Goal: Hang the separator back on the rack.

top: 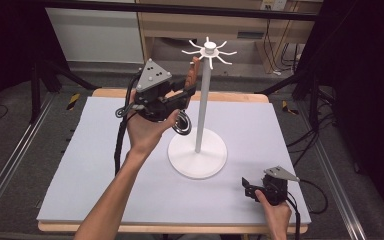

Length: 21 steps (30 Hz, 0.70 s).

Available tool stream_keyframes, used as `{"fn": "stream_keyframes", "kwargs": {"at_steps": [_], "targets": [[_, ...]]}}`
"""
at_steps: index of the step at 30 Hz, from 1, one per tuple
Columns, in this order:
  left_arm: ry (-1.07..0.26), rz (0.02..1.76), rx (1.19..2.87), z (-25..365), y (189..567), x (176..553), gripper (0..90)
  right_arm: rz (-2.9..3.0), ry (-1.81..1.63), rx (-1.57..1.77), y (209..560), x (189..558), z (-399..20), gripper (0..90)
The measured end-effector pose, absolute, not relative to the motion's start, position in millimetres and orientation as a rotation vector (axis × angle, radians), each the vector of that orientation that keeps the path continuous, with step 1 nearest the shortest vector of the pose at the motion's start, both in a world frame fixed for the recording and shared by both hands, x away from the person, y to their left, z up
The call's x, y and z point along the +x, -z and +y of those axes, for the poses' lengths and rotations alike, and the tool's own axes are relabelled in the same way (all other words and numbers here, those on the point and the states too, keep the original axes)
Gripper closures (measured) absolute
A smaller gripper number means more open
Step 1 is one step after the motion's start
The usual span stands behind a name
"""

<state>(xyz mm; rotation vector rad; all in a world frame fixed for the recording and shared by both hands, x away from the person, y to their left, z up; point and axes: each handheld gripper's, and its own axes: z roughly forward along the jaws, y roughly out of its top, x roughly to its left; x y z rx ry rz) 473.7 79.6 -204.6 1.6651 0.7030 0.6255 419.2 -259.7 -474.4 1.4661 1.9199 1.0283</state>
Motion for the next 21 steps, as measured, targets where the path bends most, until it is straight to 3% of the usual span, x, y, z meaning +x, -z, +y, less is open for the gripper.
{"fn": "stream_keyframes", "kwargs": {"at_steps": [21], "targets": [[-0.654,0.689,1.648,77.2,209.9,477.7,66.6,1.926,-1.019,1.461,475.4,420.0,-258.9,6.3]]}}
